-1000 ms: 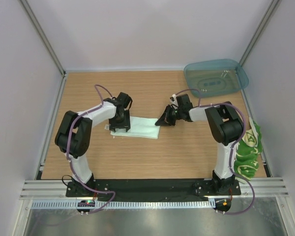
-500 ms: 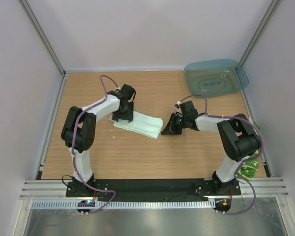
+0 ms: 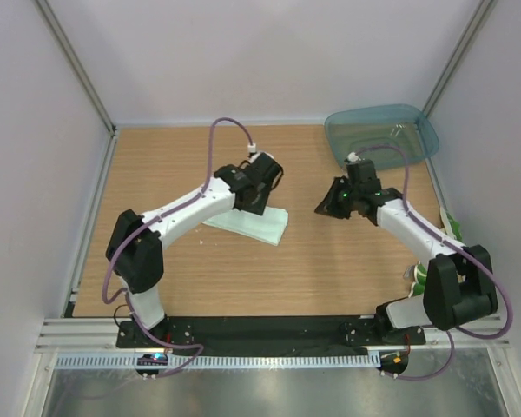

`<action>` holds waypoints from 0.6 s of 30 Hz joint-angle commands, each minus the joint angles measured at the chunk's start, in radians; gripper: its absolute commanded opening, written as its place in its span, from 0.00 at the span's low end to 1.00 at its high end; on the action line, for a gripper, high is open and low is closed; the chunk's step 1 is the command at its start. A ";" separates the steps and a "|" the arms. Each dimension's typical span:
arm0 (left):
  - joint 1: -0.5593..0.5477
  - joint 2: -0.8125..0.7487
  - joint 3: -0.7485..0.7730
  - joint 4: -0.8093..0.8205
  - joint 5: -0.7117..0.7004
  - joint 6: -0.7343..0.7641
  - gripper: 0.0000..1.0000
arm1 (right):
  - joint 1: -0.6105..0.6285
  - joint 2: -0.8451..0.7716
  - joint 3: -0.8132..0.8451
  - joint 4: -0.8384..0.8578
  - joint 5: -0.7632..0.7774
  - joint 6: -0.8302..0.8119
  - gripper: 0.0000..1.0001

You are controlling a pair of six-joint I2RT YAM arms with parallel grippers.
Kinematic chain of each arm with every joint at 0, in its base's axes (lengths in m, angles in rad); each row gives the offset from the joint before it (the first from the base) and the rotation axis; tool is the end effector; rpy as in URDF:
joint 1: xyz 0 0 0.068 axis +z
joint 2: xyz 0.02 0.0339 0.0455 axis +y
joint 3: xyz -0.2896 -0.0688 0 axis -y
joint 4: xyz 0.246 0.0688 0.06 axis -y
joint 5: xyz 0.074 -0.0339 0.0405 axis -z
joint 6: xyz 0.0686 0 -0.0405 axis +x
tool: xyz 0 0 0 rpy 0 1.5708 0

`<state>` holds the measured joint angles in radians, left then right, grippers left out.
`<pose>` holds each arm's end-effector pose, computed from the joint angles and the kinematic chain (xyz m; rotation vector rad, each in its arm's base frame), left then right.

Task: Roll the towels
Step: Fold the towel, then roll the towel

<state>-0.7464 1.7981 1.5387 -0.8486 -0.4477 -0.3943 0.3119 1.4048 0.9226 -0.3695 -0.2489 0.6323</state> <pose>0.3131 -0.2492 0.2690 0.3074 2.4979 0.1619 0.2903 0.1114 0.2325 0.2848 2.5050 0.7111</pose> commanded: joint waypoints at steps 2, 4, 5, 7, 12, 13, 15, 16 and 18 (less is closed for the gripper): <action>-0.180 -0.003 0.026 -0.015 -0.062 -0.093 0.64 | -0.135 -0.122 -0.031 -0.100 0.100 -0.014 0.10; -0.223 0.050 0.037 0.002 -0.068 -0.141 0.64 | -0.166 -0.142 -0.044 -0.108 0.083 -0.019 0.10; -0.252 0.079 0.061 -0.001 -0.062 -0.155 0.63 | -0.171 -0.151 -0.057 -0.112 0.073 -0.020 0.10; -0.271 0.127 0.093 -0.016 -0.048 -0.170 0.62 | -0.178 -0.167 -0.073 -0.112 0.054 -0.016 0.10; -0.292 0.244 0.146 -0.006 -0.013 -0.193 0.61 | -0.185 -0.205 -0.131 -0.105 0.031 -0.013 0.10; -0.292 0.251 0.146 0.012 -0.006 -0.190 0.61 | -0.186 -0.208 -0.137 -0.103 0.028 -0.013 0.11; -0.292 0.274 0.150 0.020 -0.002 -0.178 0.61 | -0.188 -0.211 -0.146 -0.103 0.022 -0.016 0.11; -0.292 0.280 0.153 0.020 -0.002 -0.176 0.61 | -0.189 -0.213 -0.149 -0.101 0.019 -0.017 0.11; -0.292 0.297 0.155 0.025 0.007 -0.172 0.61 | -0.191 -0.213 -0.153 -0.098 0.013 -0.020 0.13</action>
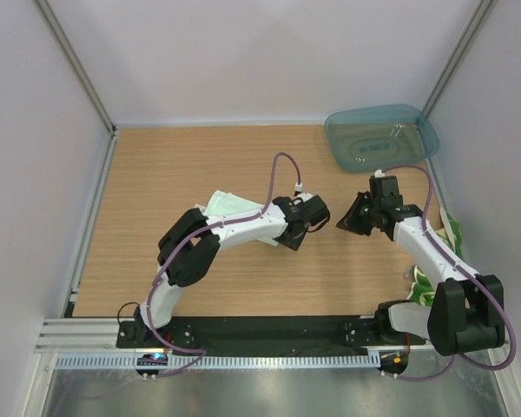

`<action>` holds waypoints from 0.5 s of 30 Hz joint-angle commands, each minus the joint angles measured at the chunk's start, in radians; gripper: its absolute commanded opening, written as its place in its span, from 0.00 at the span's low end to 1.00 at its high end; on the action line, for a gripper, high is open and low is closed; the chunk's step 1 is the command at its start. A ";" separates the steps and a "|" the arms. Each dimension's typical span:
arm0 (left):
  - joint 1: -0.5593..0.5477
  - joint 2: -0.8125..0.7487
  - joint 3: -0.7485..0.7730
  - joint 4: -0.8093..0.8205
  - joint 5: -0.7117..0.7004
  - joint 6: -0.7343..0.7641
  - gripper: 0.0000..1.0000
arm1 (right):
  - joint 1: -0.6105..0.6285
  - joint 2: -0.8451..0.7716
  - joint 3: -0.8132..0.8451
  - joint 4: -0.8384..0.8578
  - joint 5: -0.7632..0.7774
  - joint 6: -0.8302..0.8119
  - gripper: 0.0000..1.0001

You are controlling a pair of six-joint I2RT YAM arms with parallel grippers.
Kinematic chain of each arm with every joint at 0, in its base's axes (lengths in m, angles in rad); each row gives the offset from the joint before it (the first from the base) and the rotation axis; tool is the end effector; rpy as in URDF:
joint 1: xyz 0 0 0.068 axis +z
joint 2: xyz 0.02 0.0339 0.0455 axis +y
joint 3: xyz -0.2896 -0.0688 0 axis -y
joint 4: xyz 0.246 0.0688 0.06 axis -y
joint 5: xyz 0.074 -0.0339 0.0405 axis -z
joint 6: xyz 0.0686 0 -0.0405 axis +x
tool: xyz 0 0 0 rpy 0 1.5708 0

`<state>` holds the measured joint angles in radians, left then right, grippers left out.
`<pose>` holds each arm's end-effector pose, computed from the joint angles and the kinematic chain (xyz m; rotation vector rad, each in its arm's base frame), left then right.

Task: Roll the towels
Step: Roll the towel

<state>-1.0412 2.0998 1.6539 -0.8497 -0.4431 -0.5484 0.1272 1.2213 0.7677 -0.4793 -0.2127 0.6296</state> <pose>0.2532 -0.3743 0.1807 0.5624 2.5728 0.1551 0.2484 0.0464 0.2184 0.5505 2.5094 0.5679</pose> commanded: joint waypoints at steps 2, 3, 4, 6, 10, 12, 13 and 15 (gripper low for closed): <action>0.003 0.003 0.032 0.034 0.006 -0.019 0.59 | -0.008 -0.029 -0.001 0.018 -0.027 -0.018 0.18; 0.003 0.006 0.029 0.040 0.012 -0.015 0.59 | -0.009 -0.028 -0.002 0.018 -0.028 -0.019 0.20; 0.003 0.009 0.021 0.043 0.012 -0.016 0.58 | -0.009 -0.025 -0.004 0.024 -0.030 -0.019 0.22; 0.003 0.014 0.015 0.051 0.014 -0.016 0.57 | -0.012 -0.017 -0.007 0.030 -0.033 -0.019 0.25; 0.003 0.026 -0.006 0.067 0.024 -0.024 0.51 | -0.014 -0.002 -0.008 0.038 -0.036 -0.024 0.25; 0.003 0.025 -0.035 0.078 0.026 -0.028 0.49 | -0.014 0.004 -0.008 0.039 -0.034 -0.024 0.25; 0.001 0.023 -0.051 0.093 0.027 -0.033 0.47 | -0.014 0.006 -0.008 0.039 -0.036 -0.028 0.25; 0.003 0.023 -0.092 0.112 0.026 -0.038 0.46 | -0.017 0.007 -0.010 0.039 -0.036 -0.033 0.25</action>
<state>-1.0405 2.1159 1.6093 -0.7845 -0.4175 -0.5587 0.1200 1.2247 0.7567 -0.4694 -0.2356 0.6235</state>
